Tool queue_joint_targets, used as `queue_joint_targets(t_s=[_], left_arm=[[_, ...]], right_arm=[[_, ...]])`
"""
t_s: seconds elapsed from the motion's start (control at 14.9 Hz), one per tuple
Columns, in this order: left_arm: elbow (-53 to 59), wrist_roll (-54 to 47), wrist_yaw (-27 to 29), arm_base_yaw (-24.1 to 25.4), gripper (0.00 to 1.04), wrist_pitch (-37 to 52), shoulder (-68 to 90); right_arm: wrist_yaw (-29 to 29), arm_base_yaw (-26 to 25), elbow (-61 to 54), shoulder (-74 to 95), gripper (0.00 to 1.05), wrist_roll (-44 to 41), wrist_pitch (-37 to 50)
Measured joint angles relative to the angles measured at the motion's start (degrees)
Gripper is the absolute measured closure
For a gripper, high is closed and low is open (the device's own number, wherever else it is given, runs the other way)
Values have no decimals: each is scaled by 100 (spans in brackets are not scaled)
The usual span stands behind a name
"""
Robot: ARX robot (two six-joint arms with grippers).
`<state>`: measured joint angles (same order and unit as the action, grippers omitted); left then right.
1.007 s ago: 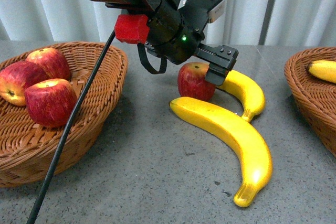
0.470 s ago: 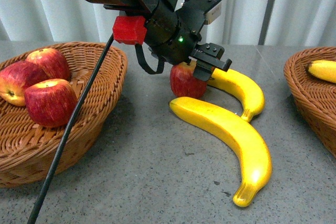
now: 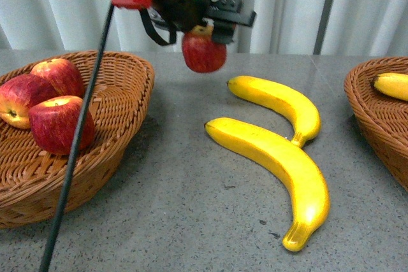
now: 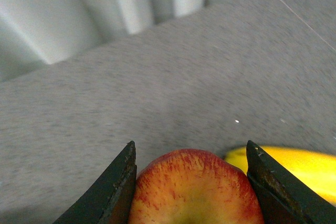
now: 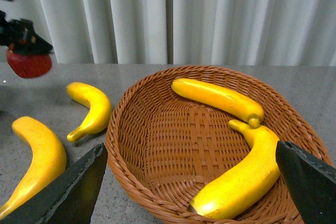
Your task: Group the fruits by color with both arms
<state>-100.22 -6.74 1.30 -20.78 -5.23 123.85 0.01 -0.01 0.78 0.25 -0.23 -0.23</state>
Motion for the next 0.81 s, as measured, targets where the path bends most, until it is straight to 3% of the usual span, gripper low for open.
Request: queue_joint_targets(t_s=[0.27, 0.47, 0.81], left_arm=[[798, 1084, 962, 697, 50, 234, -1475], [1523, 1606, 1447, 815, 51, -96, -1788], [1261, 2208, 1484, 785, 49, -682, -1668]], right_arm=[[0, 0, 0, 0, 7, 0, 0], [0, 0, 0, 0, 7, 0, 0], [0, 0, 0, 0, 7, 0, 0]])
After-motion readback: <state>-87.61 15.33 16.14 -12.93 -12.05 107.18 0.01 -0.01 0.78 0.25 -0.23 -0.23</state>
